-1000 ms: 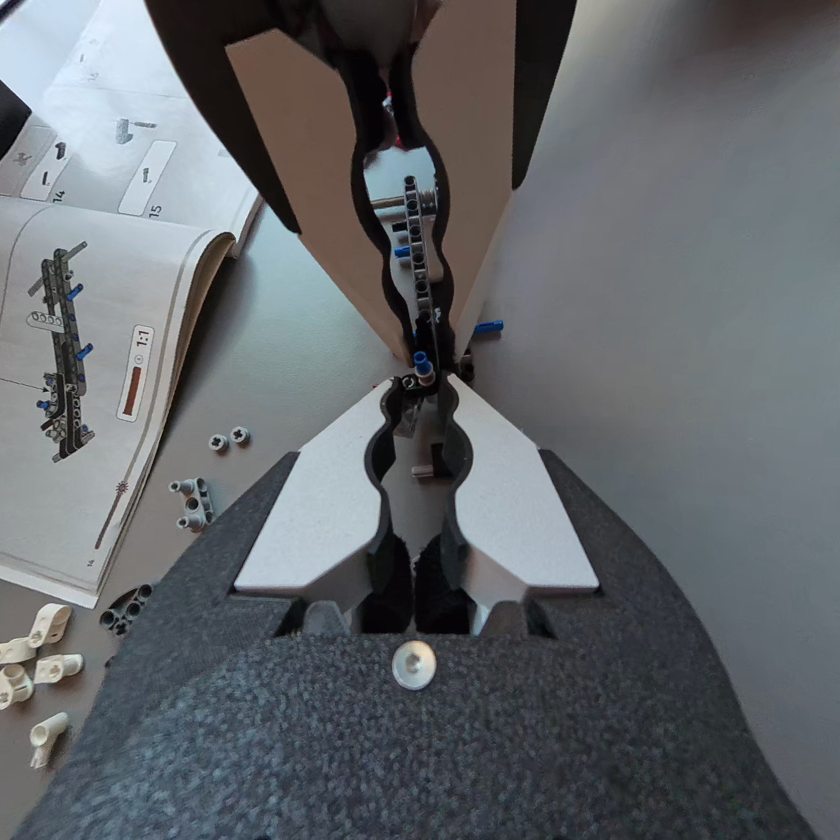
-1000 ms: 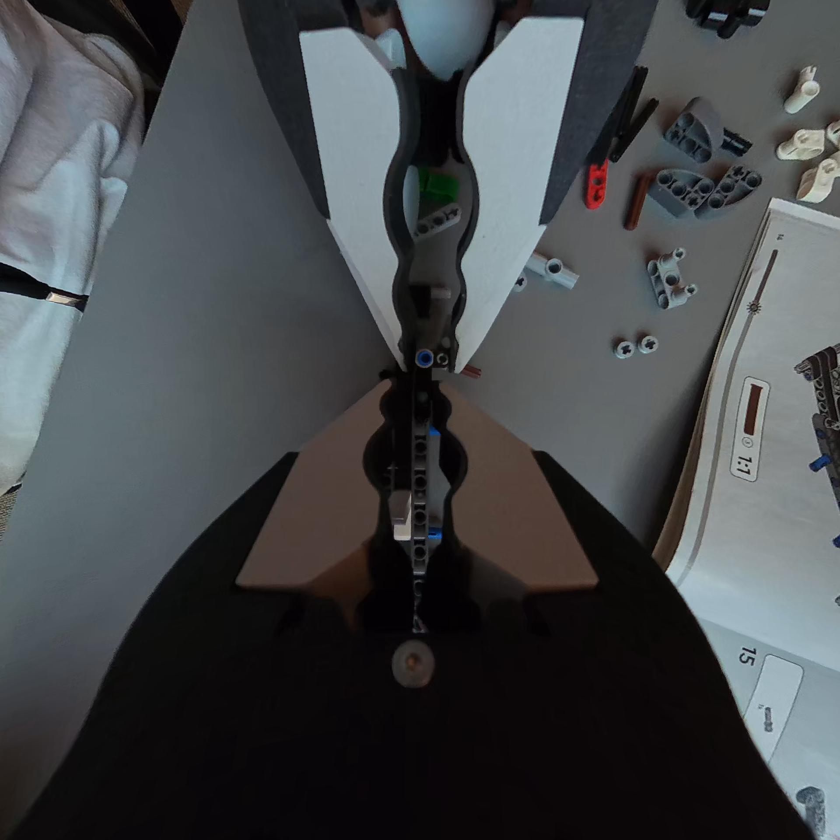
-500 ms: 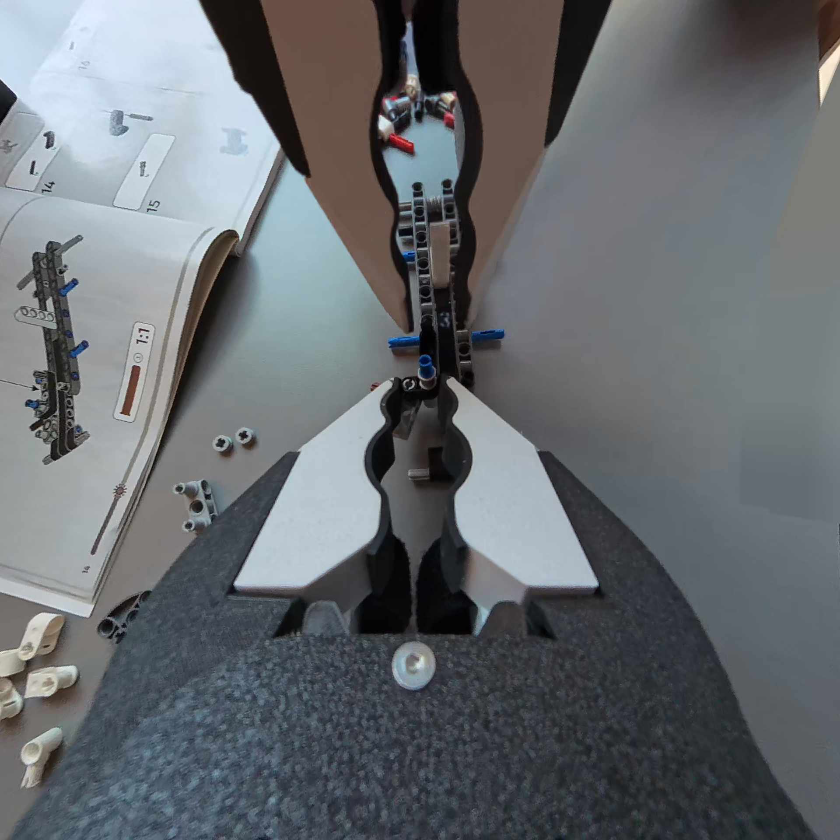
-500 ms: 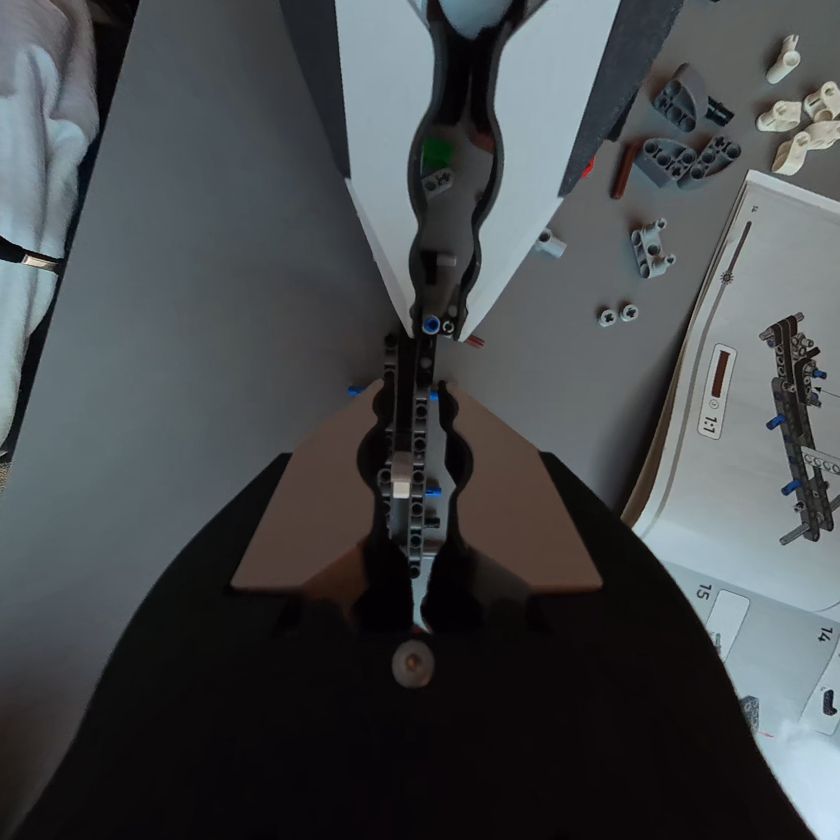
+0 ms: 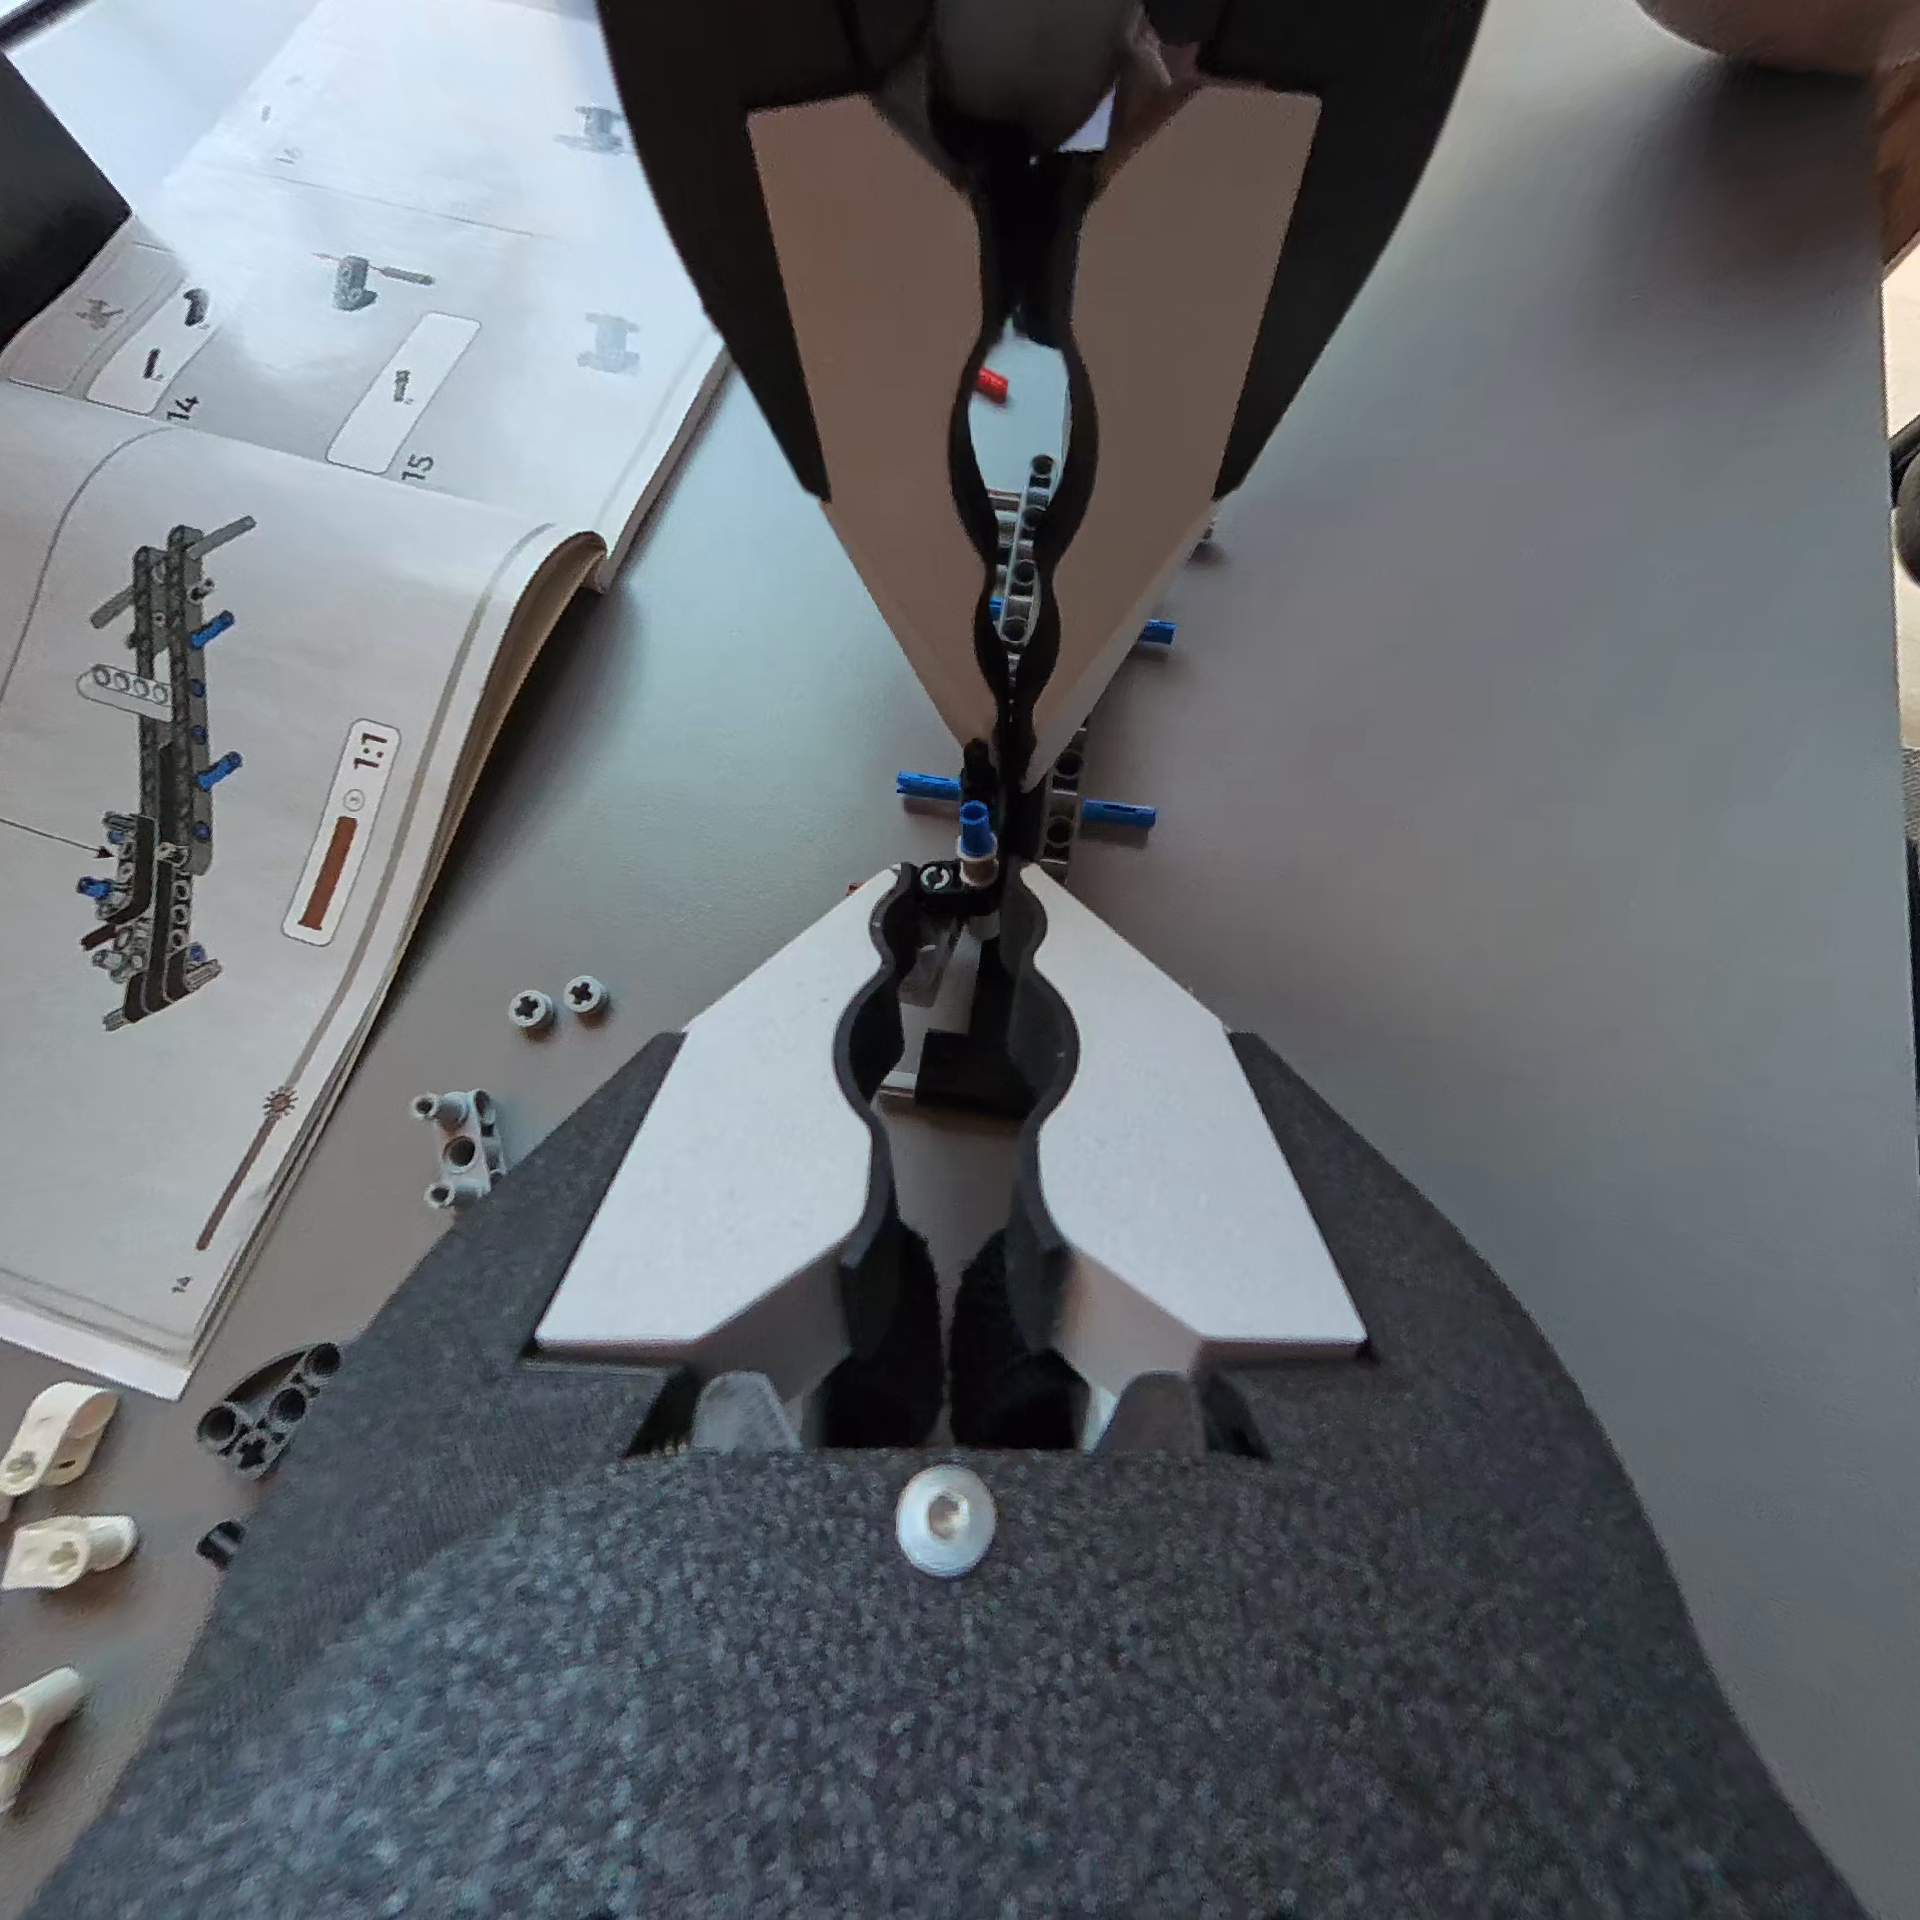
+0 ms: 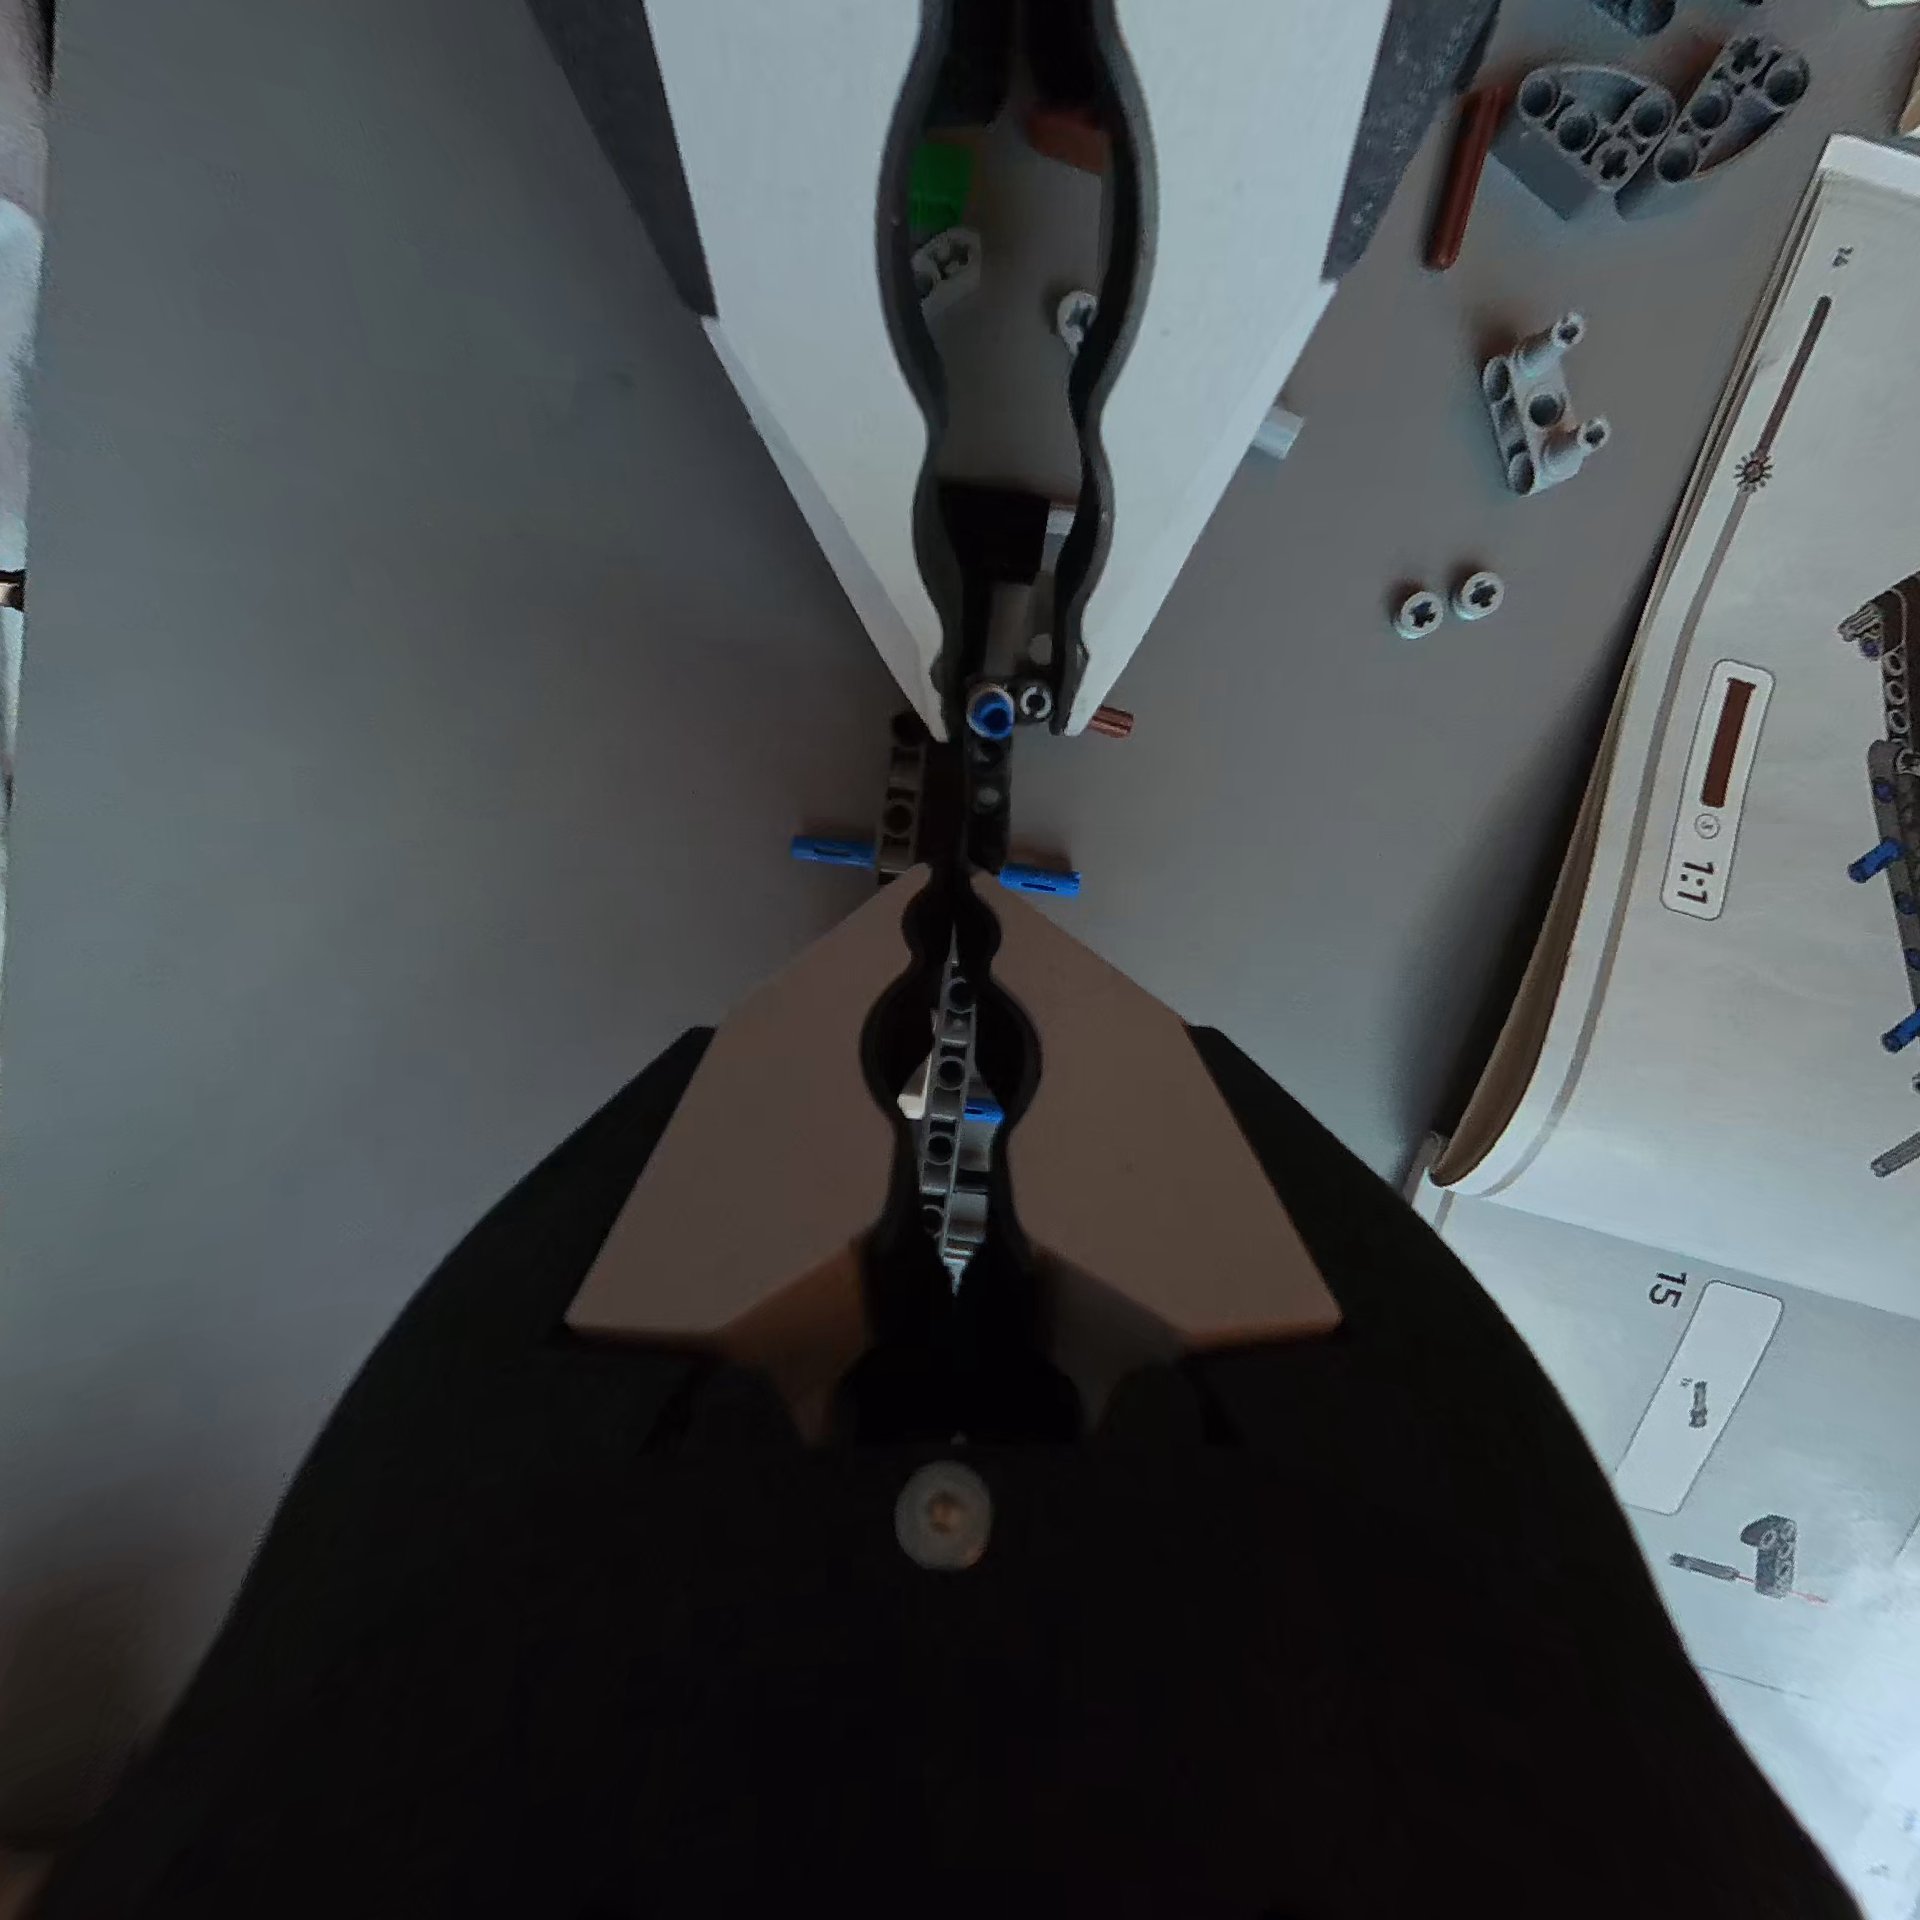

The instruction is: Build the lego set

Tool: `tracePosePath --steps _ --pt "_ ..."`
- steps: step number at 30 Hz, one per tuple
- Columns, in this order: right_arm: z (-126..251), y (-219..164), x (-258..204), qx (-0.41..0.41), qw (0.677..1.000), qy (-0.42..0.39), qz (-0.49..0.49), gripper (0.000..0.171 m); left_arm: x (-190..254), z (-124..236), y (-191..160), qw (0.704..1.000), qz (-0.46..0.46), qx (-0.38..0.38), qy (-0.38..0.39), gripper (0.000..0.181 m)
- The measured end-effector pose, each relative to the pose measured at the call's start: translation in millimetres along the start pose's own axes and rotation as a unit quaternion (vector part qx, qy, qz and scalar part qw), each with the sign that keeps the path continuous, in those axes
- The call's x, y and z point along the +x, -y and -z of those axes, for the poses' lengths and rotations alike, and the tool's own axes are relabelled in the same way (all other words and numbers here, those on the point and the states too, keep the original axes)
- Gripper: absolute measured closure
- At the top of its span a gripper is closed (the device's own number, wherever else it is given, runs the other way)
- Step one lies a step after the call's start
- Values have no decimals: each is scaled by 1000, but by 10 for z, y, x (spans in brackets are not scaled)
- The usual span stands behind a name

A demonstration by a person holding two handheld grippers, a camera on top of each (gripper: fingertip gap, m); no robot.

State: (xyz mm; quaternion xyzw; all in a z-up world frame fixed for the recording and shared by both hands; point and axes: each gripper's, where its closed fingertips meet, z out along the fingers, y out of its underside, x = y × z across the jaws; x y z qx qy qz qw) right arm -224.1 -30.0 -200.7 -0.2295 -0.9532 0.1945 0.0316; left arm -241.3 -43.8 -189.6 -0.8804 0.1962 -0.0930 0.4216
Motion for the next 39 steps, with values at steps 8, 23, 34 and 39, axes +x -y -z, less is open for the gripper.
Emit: tracePosePath --steps 8,23,34,39 --pt "-2 0 1 4 1000 10 -16 171 -3 1 12 999 36 1 -17 168" --pt "12 147 68 67 998 12 14 167 1 12 -33 1000 5 -17 -18 167" --pt "4 155 73 42 999 9 3 167 -27 63 -70 998 -44 -46 1 168" --pt "-6 189 60 57 998 23 -5 167 -18 79 -94 998 -27 -48 -25 168"
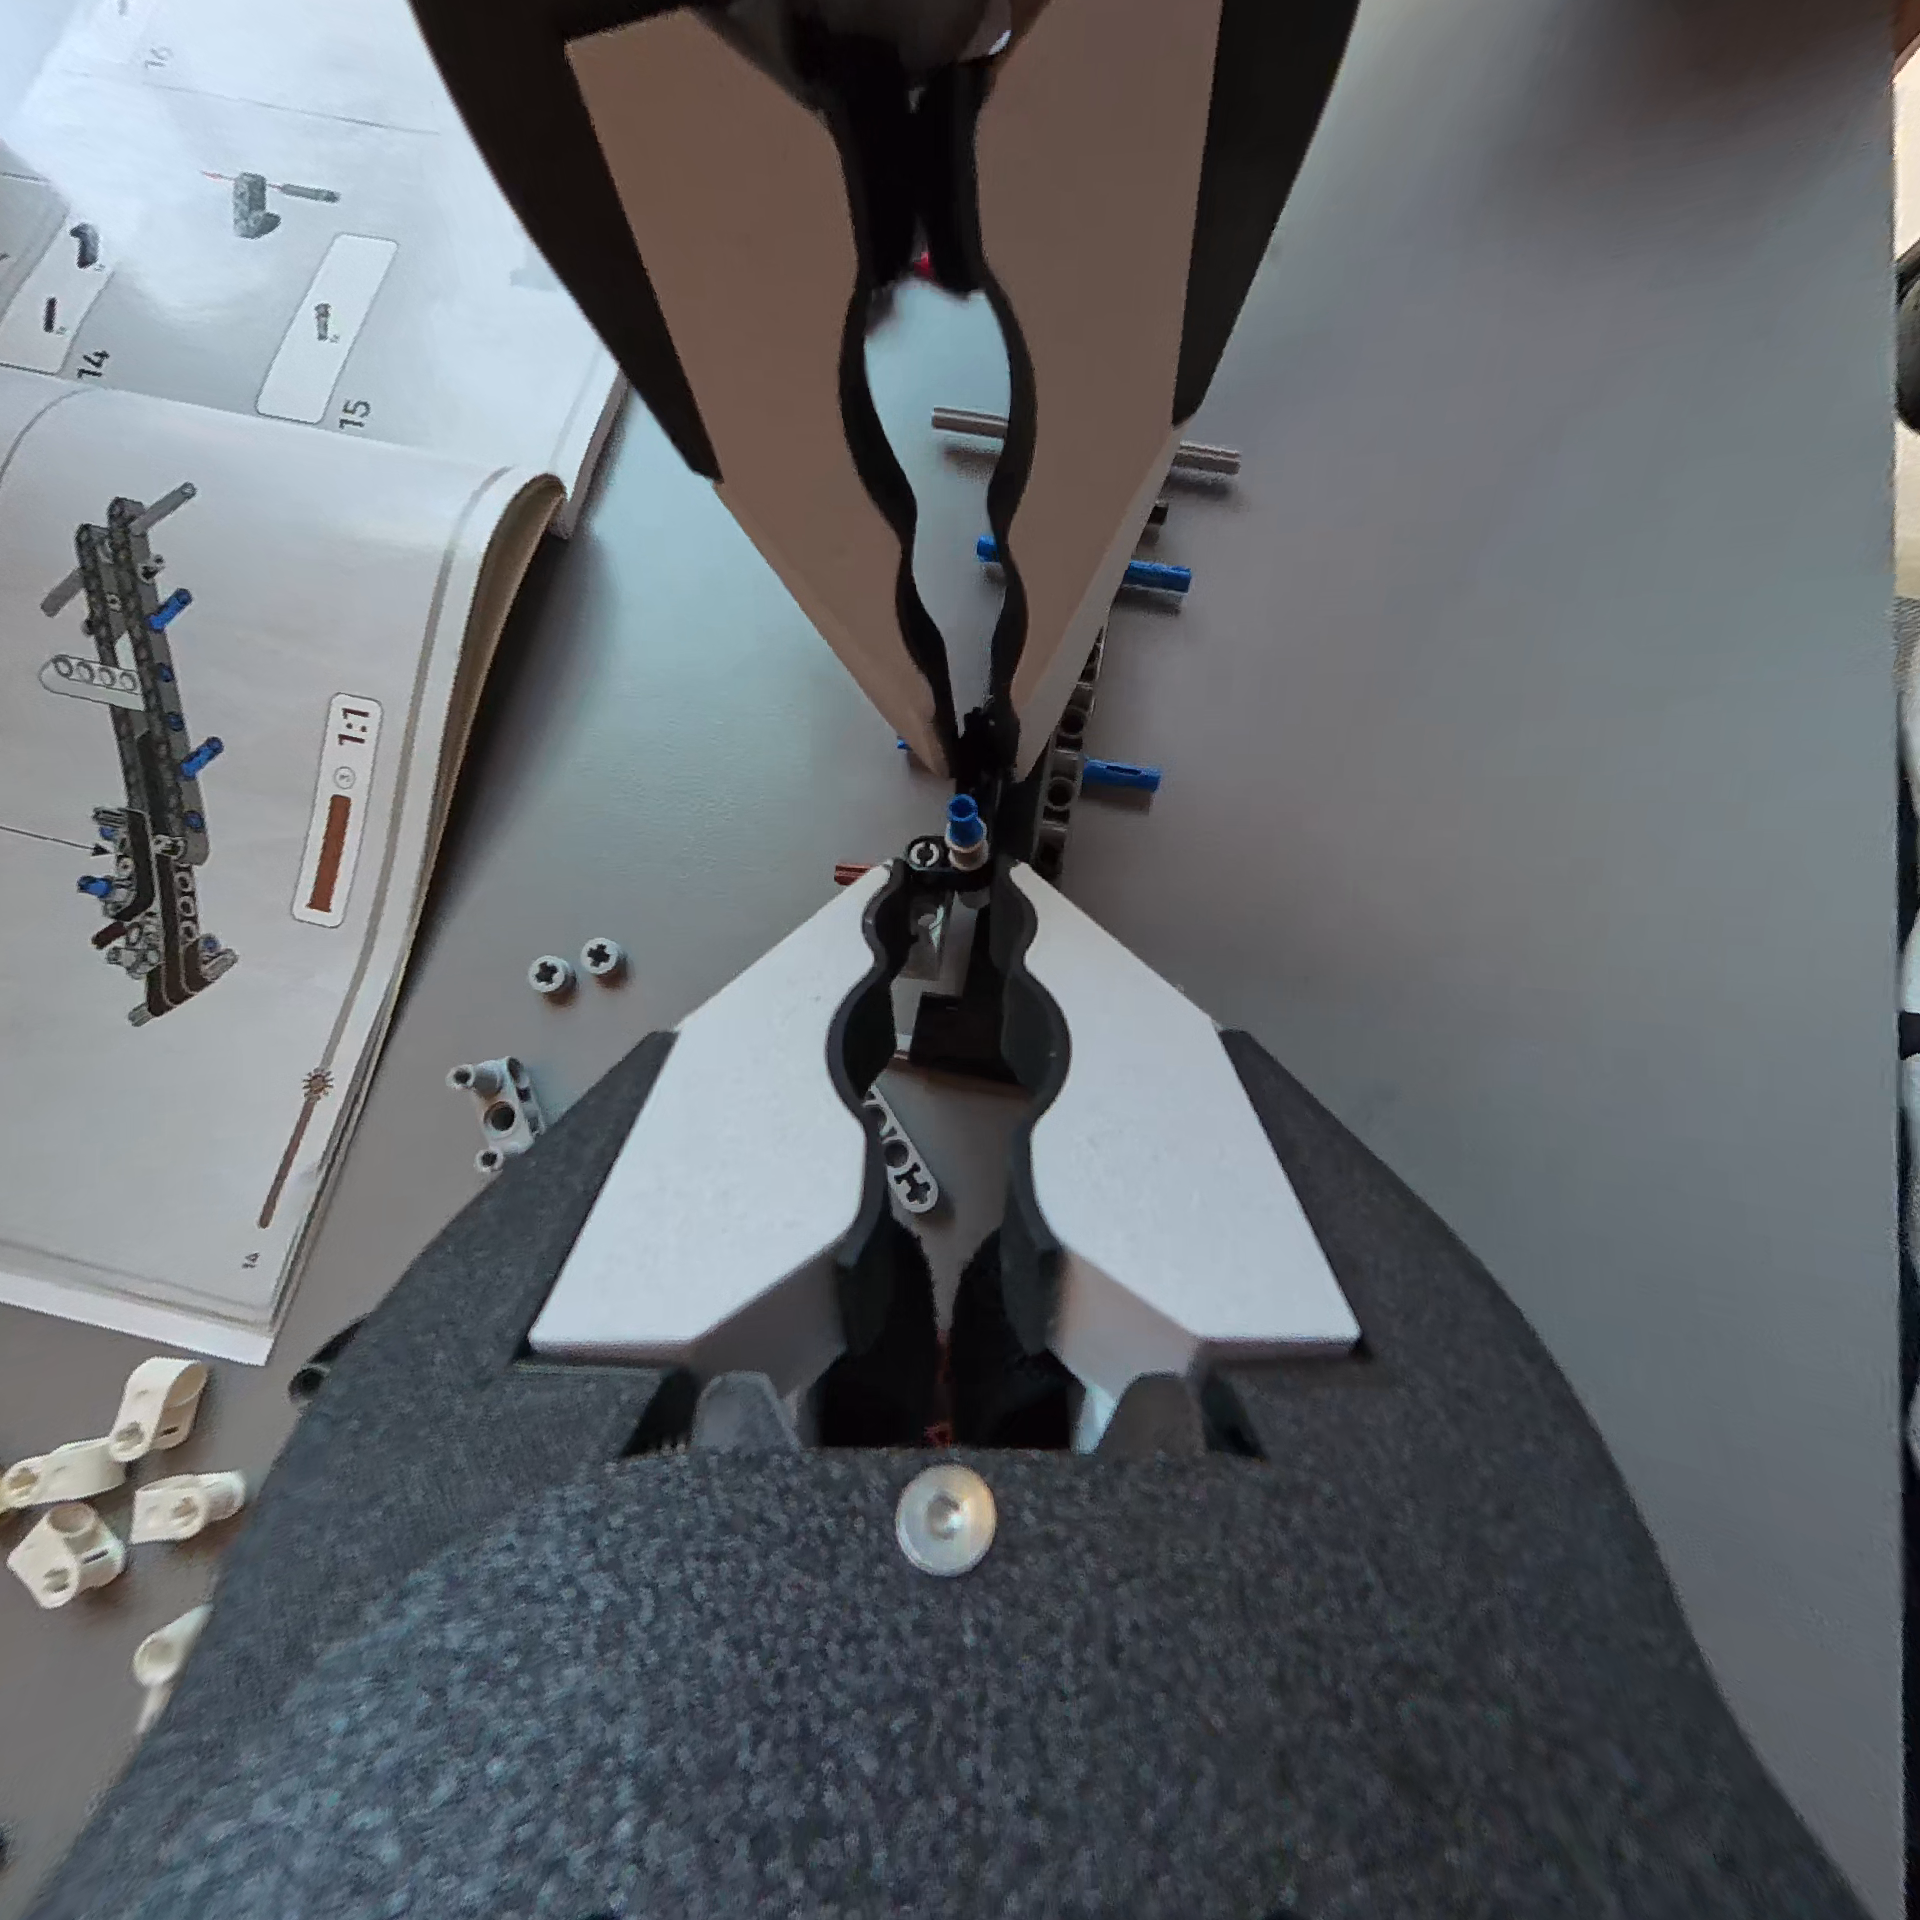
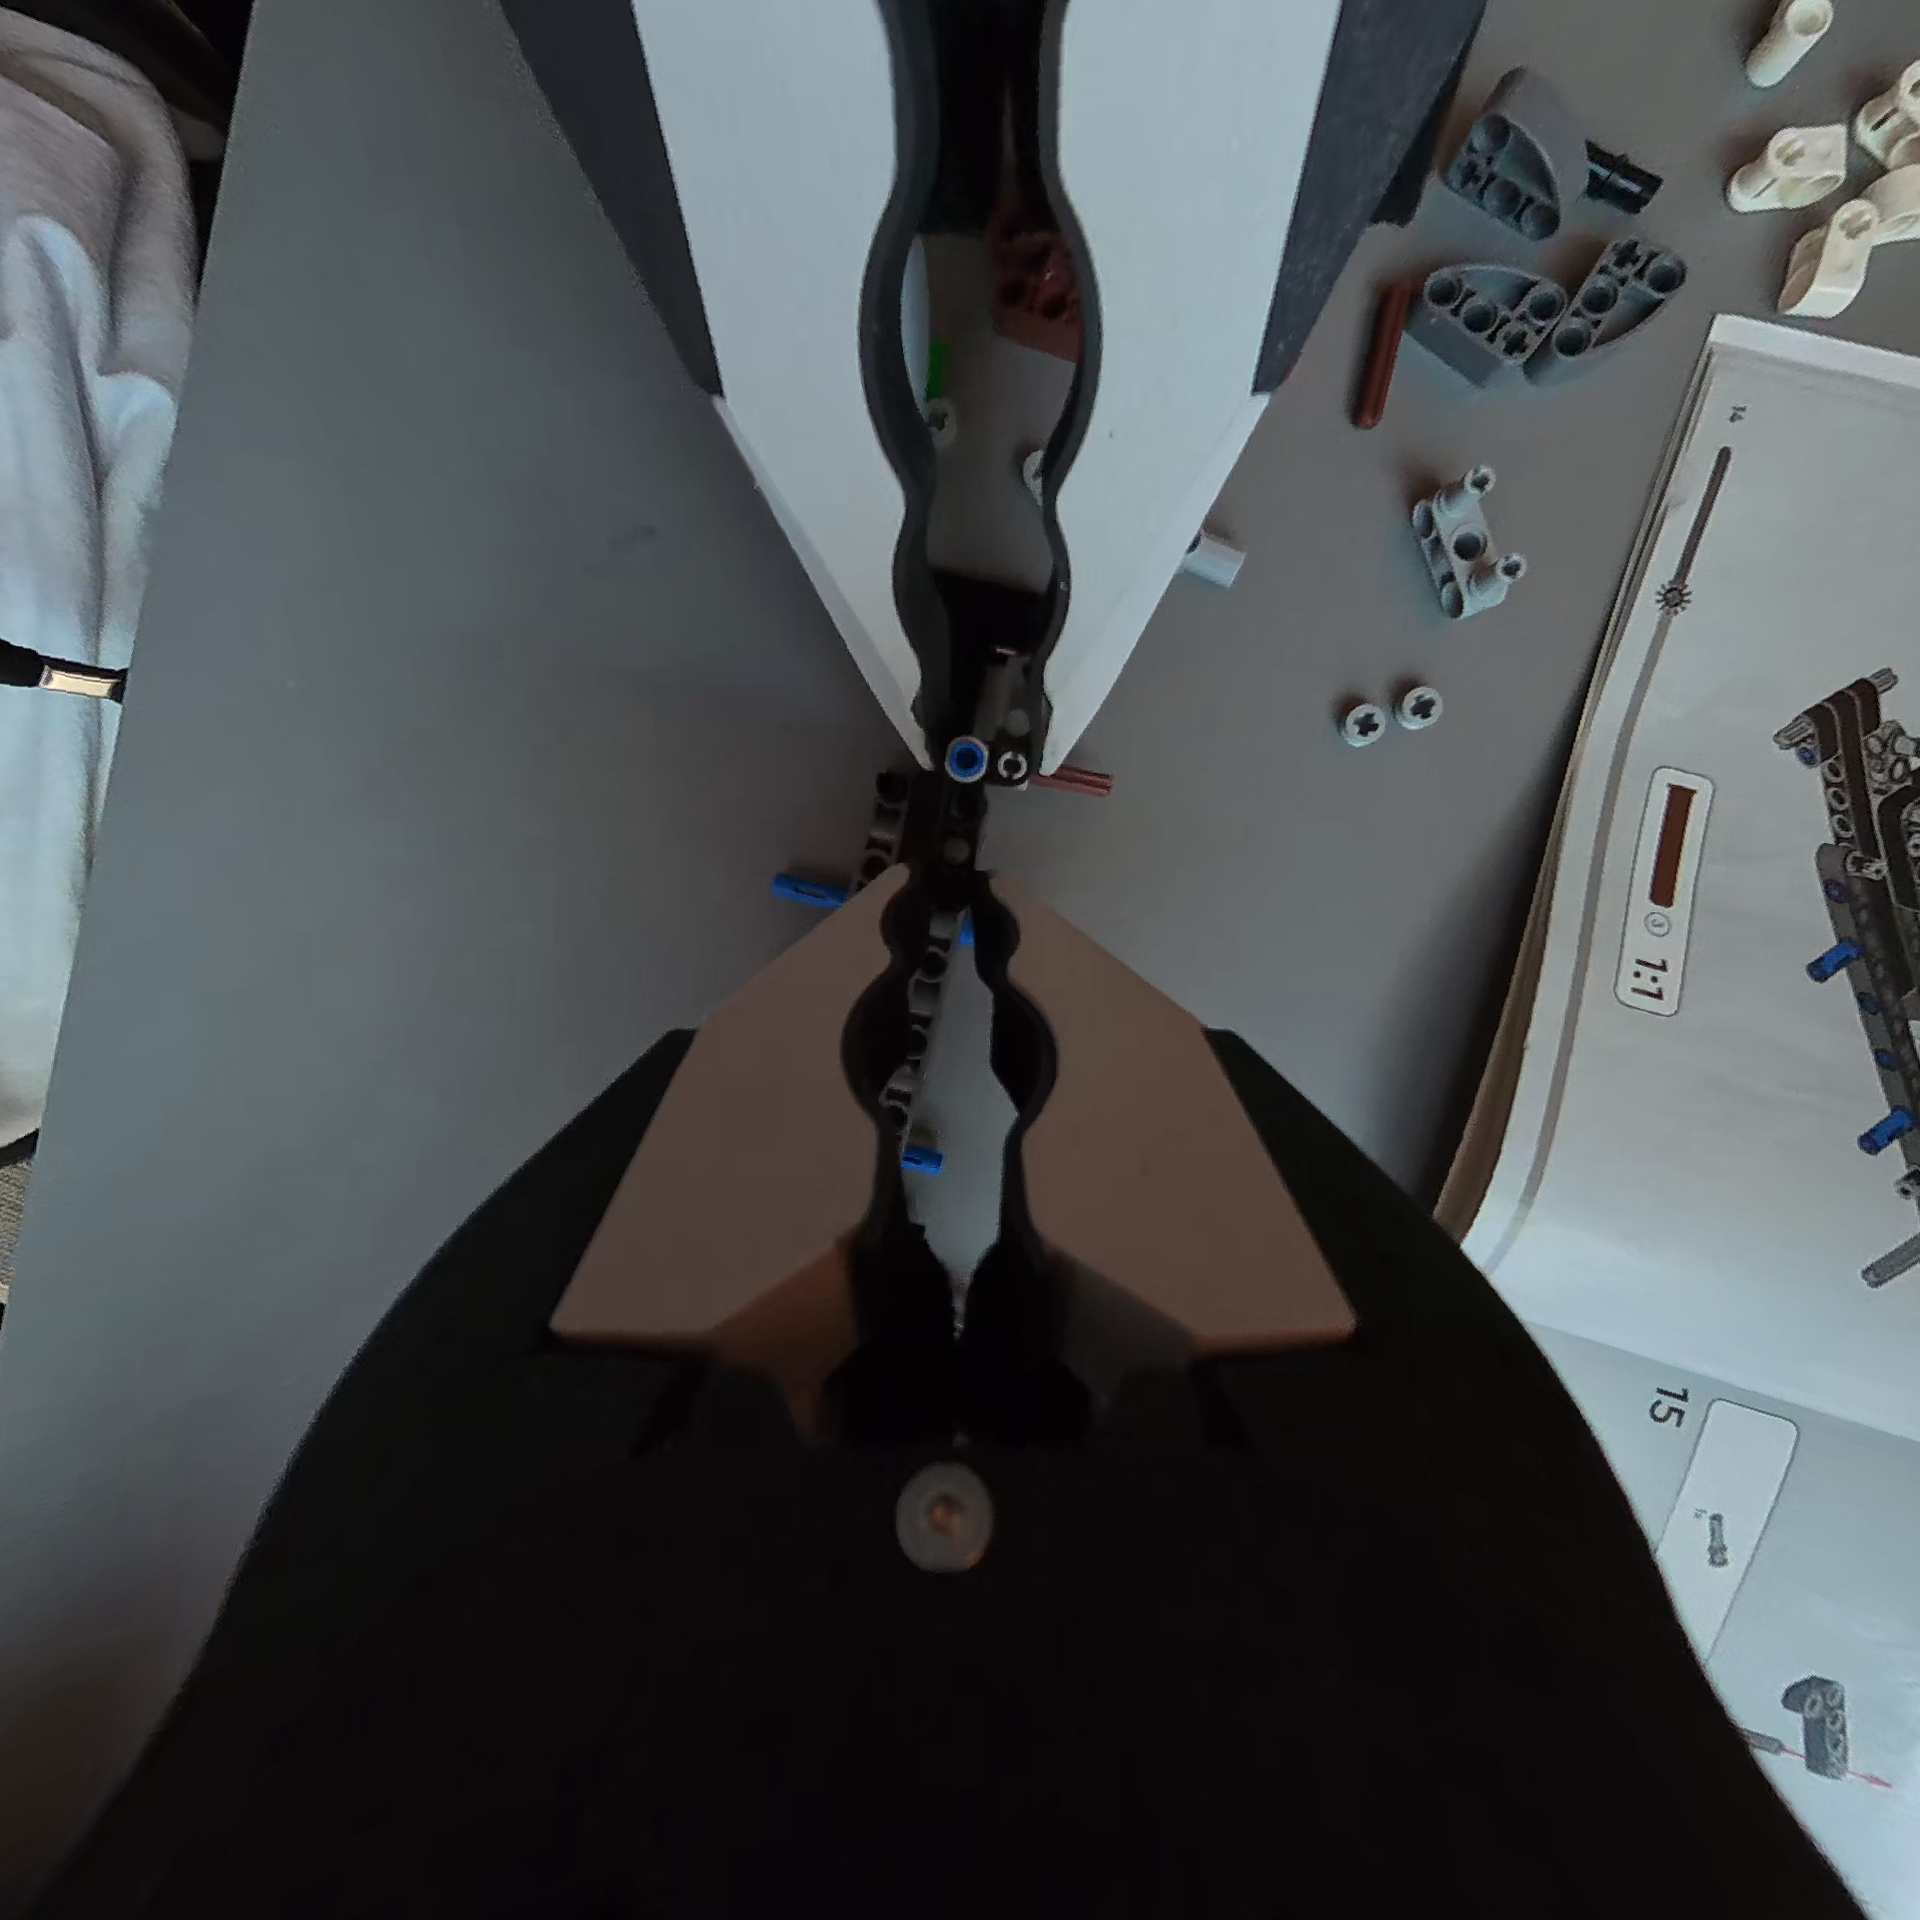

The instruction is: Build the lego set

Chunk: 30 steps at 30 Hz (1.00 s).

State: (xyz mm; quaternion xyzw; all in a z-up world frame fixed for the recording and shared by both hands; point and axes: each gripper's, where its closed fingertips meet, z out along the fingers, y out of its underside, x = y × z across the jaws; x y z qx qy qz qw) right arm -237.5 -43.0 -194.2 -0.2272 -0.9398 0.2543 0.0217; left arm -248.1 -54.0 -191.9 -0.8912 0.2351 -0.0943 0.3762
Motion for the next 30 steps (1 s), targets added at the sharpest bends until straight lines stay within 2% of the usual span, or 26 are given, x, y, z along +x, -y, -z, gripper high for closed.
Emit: tracePosePath --steps 3,14,30 --pt "4 35 19 21 1000 3 -6 166 -13 -11 -29 999 30 4 -20 168" --pt "51 45 -19 21 1000 -2 11 167 -2 -41 -7 999 -19 -21 18 168" --pt "29 7 -11 42 999 -1 8 168 14 -48 3 1000 18 -4 -1 168"
